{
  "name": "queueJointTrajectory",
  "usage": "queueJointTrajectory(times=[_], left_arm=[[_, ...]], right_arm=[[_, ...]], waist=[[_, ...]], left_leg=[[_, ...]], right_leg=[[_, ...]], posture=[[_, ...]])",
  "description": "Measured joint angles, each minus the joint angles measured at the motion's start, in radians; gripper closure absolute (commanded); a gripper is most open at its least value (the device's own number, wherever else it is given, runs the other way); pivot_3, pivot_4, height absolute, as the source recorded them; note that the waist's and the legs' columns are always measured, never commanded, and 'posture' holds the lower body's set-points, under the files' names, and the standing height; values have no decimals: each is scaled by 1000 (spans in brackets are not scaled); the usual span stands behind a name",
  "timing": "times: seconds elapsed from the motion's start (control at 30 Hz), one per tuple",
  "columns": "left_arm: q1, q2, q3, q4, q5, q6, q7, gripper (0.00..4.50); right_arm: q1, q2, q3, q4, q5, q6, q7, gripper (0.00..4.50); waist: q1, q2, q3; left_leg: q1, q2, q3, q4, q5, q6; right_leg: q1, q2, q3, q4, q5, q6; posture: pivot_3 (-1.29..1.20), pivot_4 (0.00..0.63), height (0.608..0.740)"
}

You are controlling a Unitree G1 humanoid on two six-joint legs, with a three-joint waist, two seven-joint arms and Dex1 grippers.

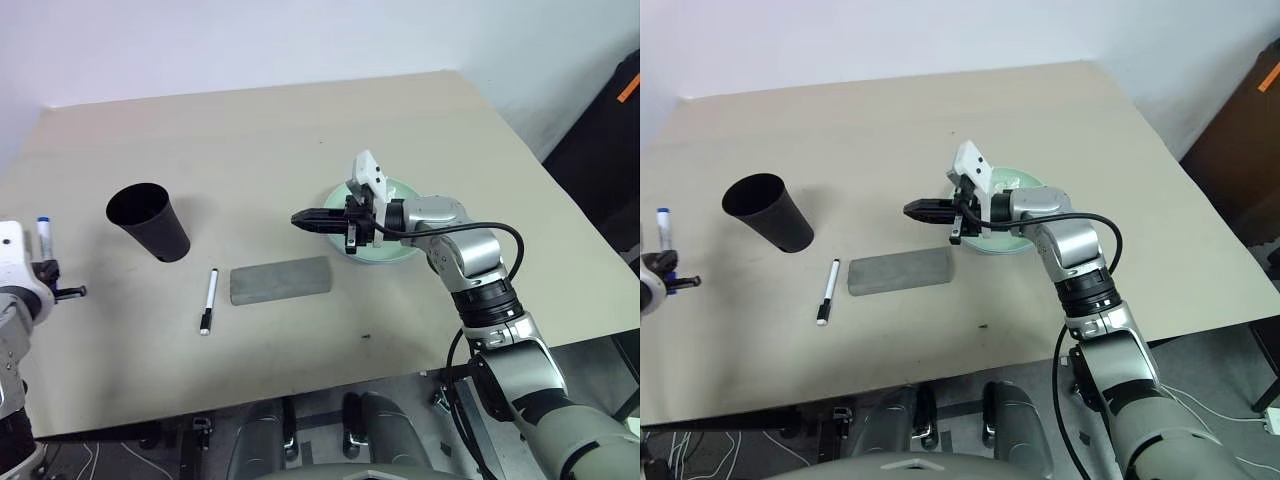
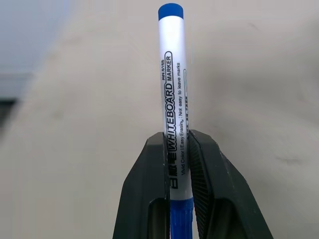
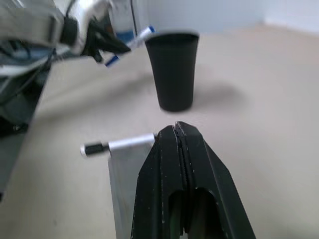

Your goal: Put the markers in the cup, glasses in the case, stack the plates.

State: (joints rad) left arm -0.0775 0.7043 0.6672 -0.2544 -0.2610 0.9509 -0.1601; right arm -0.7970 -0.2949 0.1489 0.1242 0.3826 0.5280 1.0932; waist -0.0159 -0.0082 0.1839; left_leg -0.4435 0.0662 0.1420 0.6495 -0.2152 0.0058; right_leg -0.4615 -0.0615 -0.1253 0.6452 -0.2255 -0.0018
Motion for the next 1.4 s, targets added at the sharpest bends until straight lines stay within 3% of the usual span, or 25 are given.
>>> queueJointTrajectory(times=[0.23, 0.43, 0.9, 1.4], left_arm=[[-69, -1, 50, 177, 26, -412, -21, 4253], [-137, -44, 44, 231, -81, -656, -187, 4253], [-239, -68, 12, 247, -332, -821, -465, 4253], [-342, -128, -148, 495, -335, -922, -621, 4253]], right_arm=[[21, -11, -8, -36, 38, 16, 12, 2169], [52, -40, -6, -101, 56, -3, 50, 57], [67, -35, -4, -106, 33, -56, -11, 24], [89, -49, 5, -102, -4, -76, -67, 24]], waist=[[5, -1, 0], [1, -2, 0], [3, -4, 1], [2, -5, 1]], left_leg=[[-1, 0, 0, -1, 0, 0], [-1, 0, 1, -2, 0, 0], [0, 0, 2, 2, 1, 2], [0, 0, 3, 2, 3, 5]], right_leg=[[0, -2, 0, -2, -1, -3], [0, -2, 0, -3, 0, -1], [2, 1, -1, 1, 0, 2], [2, 1, -1, 2, -1, 2]], posture=[[0, 150, 740], [0, 150, 740], [0, 150, 740], [0, 150, 740]])
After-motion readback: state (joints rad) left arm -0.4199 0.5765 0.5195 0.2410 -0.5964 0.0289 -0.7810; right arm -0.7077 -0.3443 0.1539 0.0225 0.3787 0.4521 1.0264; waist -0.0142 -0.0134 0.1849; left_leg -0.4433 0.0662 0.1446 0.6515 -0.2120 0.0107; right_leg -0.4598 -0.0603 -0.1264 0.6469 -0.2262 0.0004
